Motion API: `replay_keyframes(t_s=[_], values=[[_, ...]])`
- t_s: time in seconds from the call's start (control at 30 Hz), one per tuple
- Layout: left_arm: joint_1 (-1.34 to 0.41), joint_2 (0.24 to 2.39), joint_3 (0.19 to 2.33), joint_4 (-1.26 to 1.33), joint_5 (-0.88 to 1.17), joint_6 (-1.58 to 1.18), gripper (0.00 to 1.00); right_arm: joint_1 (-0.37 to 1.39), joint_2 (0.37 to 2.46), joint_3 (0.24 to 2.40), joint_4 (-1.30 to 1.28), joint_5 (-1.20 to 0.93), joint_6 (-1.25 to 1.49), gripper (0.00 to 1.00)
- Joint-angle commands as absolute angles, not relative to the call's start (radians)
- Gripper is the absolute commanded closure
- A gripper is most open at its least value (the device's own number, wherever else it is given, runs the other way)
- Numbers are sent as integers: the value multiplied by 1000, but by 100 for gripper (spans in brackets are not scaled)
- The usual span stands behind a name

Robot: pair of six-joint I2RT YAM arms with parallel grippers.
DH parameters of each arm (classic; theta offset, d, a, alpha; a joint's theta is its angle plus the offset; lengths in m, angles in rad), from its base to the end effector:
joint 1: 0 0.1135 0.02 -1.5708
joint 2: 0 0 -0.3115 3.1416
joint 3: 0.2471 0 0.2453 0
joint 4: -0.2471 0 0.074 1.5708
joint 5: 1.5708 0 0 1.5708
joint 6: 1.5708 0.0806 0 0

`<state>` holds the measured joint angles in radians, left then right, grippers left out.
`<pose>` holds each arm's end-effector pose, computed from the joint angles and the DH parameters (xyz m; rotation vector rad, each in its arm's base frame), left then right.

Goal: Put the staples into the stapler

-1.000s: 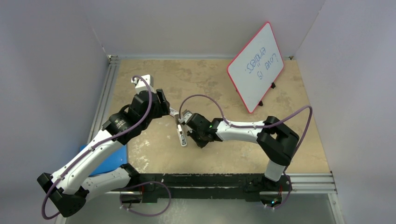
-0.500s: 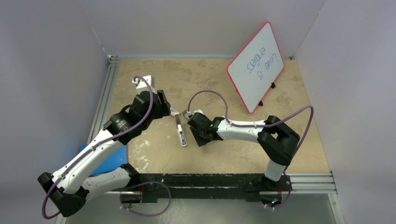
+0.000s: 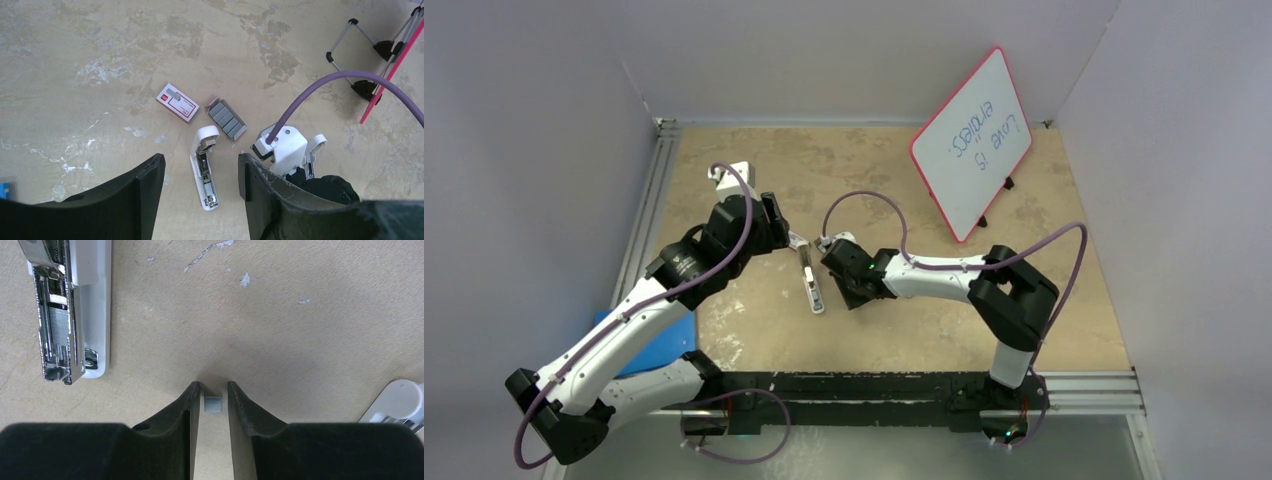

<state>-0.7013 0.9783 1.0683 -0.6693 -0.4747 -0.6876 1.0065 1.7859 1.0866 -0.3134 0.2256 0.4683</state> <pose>0.1762 -0.1005 0.3733 -0.2577 2.0807 -0.3330 0.2227 0.3181 0.1812 -0.6022 2.4970 0.2793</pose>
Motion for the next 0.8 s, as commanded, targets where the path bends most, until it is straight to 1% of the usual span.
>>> replay_keyframes(t_s=[0.0, 0.23, 0.33, 0.53, 0.77], values=[[-700, 978, 1069, -630, -470, -675, 45, 1006, 1787, 1121, -366, 275, 470, 69], [-700, 977, 1067, -629, -470, -675, 45, 1006, 1794, 1133, -395, 268, 485, 68], [-700, 978, 1066, -629, -469, -675, 45, 1008, 1799, 1131, -389, 248, 480, 70], [-700, 977, 1066, -629, -470, -675, 45, 1008, 1812, 1137, -394, 228, 481, 78], [-700, 978, 1066, -629, -467, -676, 45, 1007, 1790, 1137, -400, 245, 513, 80]])
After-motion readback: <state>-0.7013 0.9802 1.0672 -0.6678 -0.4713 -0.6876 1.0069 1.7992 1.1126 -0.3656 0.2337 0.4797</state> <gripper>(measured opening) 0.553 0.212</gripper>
